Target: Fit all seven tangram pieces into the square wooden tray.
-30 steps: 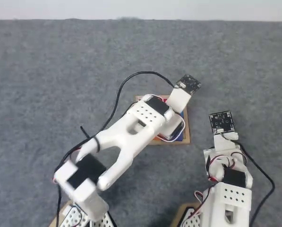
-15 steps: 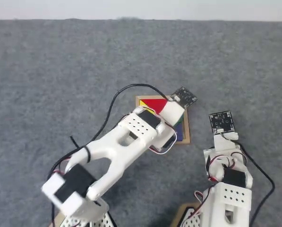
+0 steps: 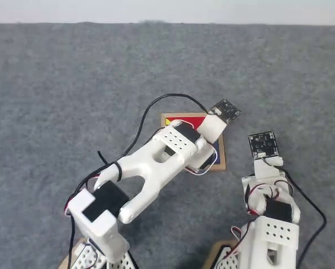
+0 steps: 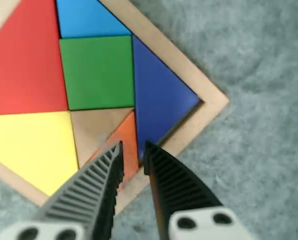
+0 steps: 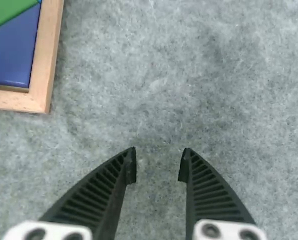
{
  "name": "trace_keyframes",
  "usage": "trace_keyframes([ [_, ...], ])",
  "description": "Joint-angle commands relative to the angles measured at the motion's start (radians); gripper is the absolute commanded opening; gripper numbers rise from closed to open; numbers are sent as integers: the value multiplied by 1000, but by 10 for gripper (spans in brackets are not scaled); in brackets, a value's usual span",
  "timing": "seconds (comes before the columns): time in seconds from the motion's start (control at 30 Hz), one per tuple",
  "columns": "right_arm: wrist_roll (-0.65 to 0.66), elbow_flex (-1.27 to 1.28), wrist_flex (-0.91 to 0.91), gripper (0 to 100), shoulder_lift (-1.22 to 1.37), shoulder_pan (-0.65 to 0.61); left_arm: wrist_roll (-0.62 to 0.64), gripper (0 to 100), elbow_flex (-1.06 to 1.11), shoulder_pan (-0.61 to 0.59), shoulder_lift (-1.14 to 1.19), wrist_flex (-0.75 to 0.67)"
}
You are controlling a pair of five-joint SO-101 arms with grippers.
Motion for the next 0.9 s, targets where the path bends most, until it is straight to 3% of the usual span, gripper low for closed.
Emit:
trace_keyframes([
  [0.0, 12, -25, -12, 158, -18, -10, 5, 61, -21, -6, -209, 48],
  [0.2, 8, -25, -10, 152, -18, -12, 72, 61, 242, -123, -574, -101],
  [0.4, 6, -32, 7, 3, -18, -13, 68, 62, 527, -359, -968, -203],
  [0.73, 3, -126, 117, 22, -19, -13, 69, 64, 955, -661, -1634, -198],
  [0.87, 3, -180, 171, 17, -19, -13, 69, 66, 1069, -770, -1904, -104],
])
